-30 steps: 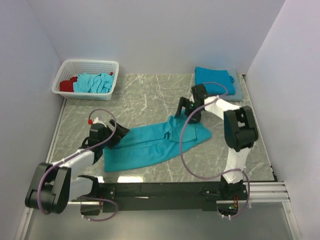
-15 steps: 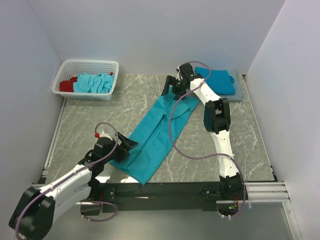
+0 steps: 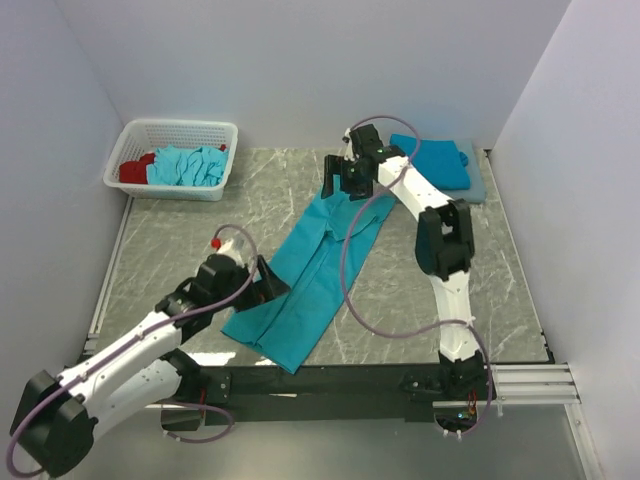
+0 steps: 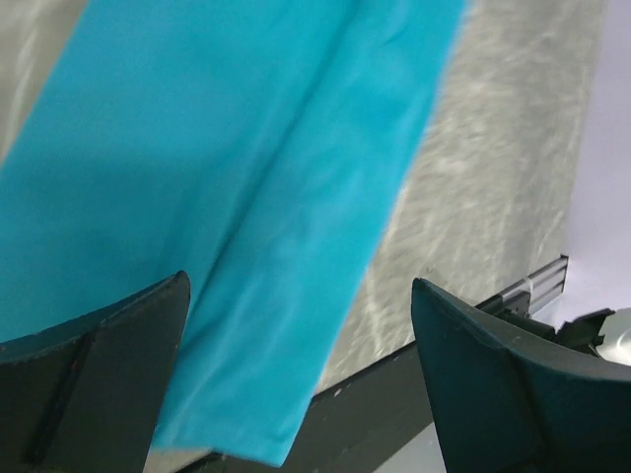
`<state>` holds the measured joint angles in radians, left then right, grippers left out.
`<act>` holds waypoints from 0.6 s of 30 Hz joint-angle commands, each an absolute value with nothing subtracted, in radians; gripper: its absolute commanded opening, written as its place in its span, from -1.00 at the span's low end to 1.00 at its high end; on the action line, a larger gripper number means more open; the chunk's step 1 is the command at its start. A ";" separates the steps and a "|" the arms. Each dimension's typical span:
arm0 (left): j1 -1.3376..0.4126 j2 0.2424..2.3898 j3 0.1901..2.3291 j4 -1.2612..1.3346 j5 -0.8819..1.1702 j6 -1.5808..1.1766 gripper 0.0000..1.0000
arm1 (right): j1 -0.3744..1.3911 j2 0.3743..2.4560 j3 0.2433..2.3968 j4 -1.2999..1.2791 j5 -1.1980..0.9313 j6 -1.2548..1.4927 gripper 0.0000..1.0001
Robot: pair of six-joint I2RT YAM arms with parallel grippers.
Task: Fold and stack the t-shirts
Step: Fold the tshirt
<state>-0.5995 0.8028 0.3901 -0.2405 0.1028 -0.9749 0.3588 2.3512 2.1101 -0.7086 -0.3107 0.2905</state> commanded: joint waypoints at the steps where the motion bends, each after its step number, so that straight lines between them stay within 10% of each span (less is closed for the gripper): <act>1: -0.603 0.914 0.485 -0.158 0.158 -0.789 0.99 | 0.377 2.110 1.975 -0.655 -0.168 0.302 0.97; 8: -0.647 1.204 0.612 -0.207 0.247 -0.735 0.99 | 0.425 1.939 1.602 -0.578 -0.106 0.367 0.98; 18: -0.718 1.405 0.652 -0.272 0.247 -0.707 0.99 | 0.428 2.061 1.594 -0.600 -0.123 0.357 0.97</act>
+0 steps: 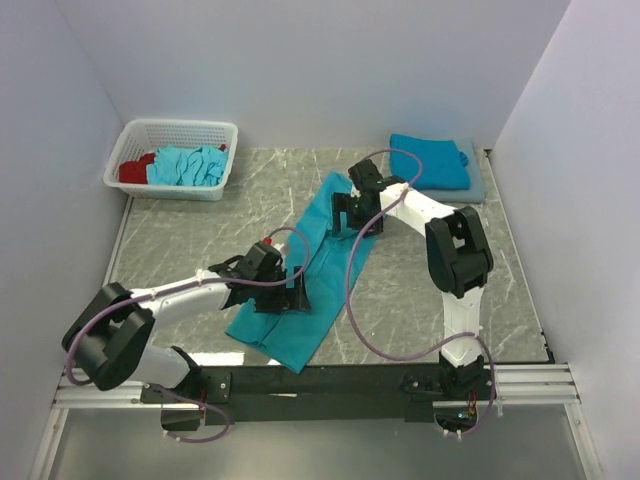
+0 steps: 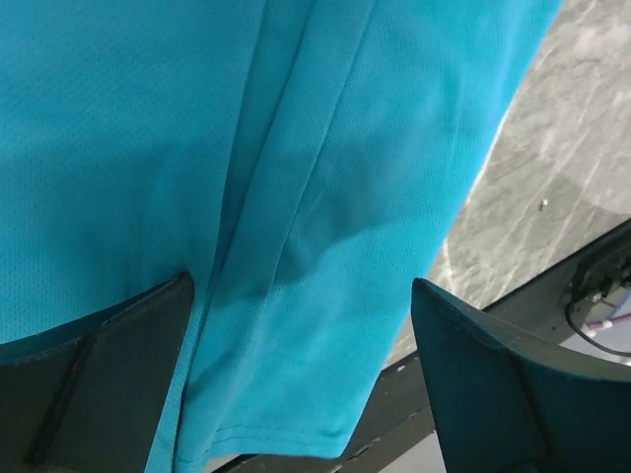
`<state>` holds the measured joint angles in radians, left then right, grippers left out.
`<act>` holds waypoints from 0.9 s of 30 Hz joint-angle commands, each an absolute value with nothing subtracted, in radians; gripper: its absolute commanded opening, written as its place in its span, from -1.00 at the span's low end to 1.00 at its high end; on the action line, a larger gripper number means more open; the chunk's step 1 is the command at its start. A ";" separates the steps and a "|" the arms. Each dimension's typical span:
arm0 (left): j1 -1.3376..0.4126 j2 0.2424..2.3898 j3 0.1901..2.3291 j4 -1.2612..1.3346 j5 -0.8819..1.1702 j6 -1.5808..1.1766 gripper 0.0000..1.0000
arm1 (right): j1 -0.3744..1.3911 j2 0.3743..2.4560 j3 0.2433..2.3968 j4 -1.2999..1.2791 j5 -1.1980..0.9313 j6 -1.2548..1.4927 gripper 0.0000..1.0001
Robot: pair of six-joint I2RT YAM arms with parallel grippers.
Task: Fold and stack the t-shirts
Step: Fold the tshirt
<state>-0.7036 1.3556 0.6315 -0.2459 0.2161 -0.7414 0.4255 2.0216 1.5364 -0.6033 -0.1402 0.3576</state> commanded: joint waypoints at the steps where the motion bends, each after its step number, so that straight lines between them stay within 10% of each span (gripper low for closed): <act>1: -0.722 1.440 0.653 -0.262 0.268 -0.709 0.99 | 0.425 2.081 1.609 -0.603 -0.129 0.356 0.97; 16: -0.756 1.654 0.830 -0.073 0.456 -0.785 0.99 | 0.385 2.569 2.325 -0.747 -0.278 0.267 0.98; 27: -0.773 1.502 0.874 -0.181 0.350 -0.762 0.99 | 0.380 2.213 2.125 -0.660 -0.244 0.242 0.98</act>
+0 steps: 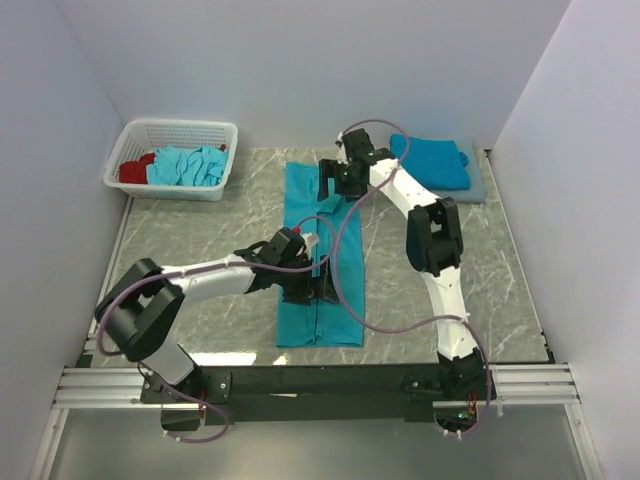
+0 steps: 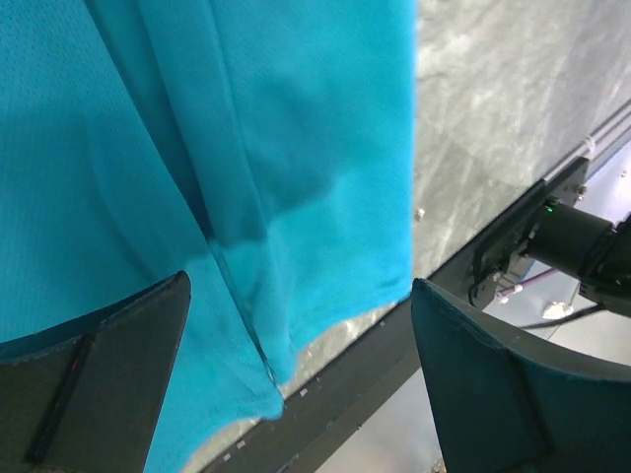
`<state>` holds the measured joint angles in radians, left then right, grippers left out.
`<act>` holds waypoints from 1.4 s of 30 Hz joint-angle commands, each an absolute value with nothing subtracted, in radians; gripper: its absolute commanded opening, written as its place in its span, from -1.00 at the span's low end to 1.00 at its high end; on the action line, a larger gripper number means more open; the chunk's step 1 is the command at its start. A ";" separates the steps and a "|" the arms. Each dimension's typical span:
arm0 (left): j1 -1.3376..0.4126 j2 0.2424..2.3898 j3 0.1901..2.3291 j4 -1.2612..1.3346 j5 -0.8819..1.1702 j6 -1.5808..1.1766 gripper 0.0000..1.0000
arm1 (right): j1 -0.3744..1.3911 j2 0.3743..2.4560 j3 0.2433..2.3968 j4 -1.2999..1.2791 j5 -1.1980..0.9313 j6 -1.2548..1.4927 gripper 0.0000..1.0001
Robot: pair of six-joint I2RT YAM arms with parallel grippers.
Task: Fold and stack the t-shirts
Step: Fold the tshirt
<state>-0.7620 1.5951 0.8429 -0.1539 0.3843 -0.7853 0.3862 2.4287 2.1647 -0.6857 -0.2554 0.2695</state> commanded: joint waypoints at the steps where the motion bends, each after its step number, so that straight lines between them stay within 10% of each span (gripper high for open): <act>1: -0.776 1.484 0.870 -0.186 0.348 -0.764 0.99 | 0.387 2.176 2.094 -0.658 -0.215 0.247 0.98; 24: -0.784 0.943 0.365 -0.278 0.216 -1.049 0.99 | 0.511 1.180 0.695 -0.313 -0.279 0.523 1.00; 30: -0.787 0.980 0.344 -0.310 0.166 -1.058 0.54 | 0.545 1.134 0.572 -0.339 -0.324 0.551 0.98; 34: -0.788 1.009 0.330 -0.293 0.178 -1.066 -0.18 | 0.563 1.083 0.548 -0.377 -0.334 0.558 0.96; 42: -0.795 1.025 0.319 -0.275 0.167 -1.069 -0.62 | 0.595 1.043 0.483 -0.430 -0.376 0.584 0.87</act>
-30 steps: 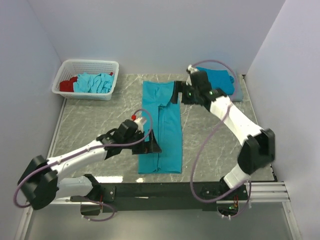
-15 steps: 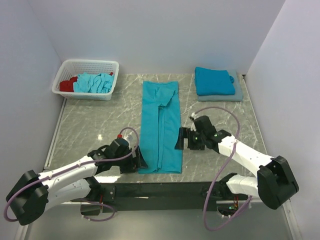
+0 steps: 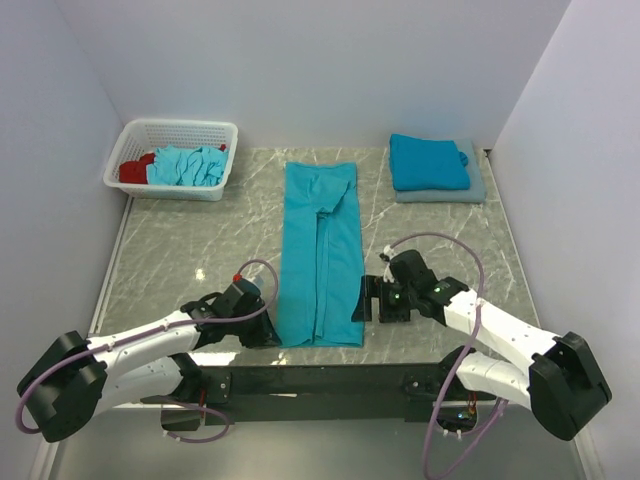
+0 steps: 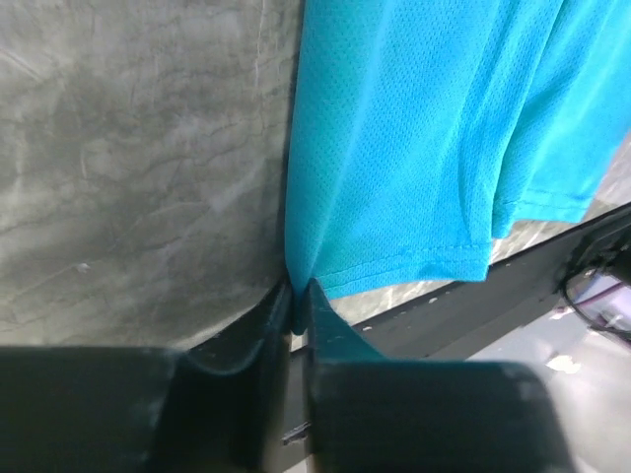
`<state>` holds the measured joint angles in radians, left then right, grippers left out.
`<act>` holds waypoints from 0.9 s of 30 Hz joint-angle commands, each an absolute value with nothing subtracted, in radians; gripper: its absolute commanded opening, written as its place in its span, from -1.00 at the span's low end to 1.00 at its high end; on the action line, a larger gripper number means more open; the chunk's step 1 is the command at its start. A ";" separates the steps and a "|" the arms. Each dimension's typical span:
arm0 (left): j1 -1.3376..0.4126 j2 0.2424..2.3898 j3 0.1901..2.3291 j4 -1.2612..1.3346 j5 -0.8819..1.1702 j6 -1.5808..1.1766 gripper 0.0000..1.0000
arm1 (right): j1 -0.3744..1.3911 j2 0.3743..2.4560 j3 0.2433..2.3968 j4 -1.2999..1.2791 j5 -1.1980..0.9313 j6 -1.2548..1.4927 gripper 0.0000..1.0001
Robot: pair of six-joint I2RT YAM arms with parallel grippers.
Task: Fold and stack the t-shirts
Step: Fold the tshirt
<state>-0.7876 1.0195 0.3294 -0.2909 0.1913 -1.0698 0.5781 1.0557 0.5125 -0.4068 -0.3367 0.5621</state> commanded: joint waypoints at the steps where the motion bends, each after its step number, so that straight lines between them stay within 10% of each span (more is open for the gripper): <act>1: -0.795 1.023 0.322 -0.272 0.167 -1.068 -0.80 | 0.613 1.048 0.471 -0.428 -0.385 0.592 0.79; 20: -0.801 0.963 0.291 -0.210 0.206 -1.108 -0.99 | 0.802 1.161 0.448 -0.370 -0.279 0.736 0.22; 27: -0.813 0.930 0.290 -0.245 0.175 -1.129 -0.99 | 0.816 1.135 0.425 -0.403 -0.239 0.773 -0.67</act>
